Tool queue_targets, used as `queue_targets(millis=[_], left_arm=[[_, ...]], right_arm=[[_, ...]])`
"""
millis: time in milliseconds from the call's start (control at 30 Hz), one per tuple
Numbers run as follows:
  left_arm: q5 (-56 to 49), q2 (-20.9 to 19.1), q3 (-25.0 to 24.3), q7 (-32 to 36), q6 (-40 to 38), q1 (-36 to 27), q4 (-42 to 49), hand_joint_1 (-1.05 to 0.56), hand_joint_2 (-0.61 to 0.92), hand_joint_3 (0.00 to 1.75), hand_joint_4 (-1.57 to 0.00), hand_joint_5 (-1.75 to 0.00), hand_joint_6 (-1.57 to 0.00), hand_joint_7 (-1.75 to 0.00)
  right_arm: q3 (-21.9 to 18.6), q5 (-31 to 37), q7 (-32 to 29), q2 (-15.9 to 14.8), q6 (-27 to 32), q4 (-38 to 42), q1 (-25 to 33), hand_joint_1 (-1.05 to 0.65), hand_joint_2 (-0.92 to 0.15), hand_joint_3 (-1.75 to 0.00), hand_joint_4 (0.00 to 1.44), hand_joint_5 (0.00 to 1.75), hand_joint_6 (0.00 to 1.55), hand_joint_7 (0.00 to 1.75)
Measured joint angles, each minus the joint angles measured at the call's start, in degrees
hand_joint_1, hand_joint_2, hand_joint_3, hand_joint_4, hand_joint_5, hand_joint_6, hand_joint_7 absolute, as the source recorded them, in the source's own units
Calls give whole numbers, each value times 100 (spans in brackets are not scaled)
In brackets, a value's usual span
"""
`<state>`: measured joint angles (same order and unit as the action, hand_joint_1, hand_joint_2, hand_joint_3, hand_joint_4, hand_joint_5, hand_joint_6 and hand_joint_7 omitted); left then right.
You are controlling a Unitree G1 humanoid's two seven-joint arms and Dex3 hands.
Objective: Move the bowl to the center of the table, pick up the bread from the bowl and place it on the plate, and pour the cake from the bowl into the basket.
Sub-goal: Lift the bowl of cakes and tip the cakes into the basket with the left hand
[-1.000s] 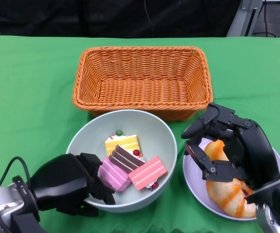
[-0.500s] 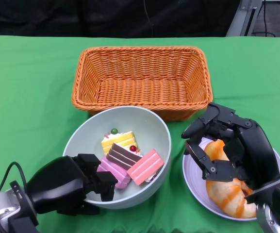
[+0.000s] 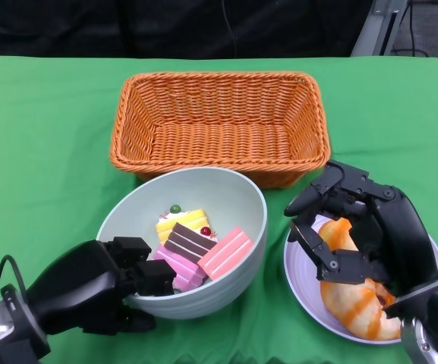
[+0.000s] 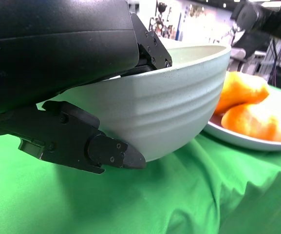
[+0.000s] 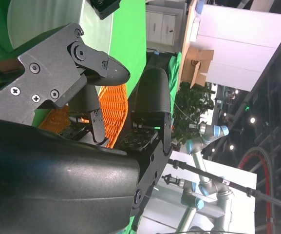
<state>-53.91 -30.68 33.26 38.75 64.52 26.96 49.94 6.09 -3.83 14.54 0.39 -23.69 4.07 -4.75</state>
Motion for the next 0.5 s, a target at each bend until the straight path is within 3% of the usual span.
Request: queue_targets(millis=[500], left_arm=[[149,-87,-559,31,408,-195,-304,-11,90,45,-61,-175,-59,-144]], right_arm=[[-3,11,50,44,-95,259,-28,-7,-52,-98,67,147,69,118]])
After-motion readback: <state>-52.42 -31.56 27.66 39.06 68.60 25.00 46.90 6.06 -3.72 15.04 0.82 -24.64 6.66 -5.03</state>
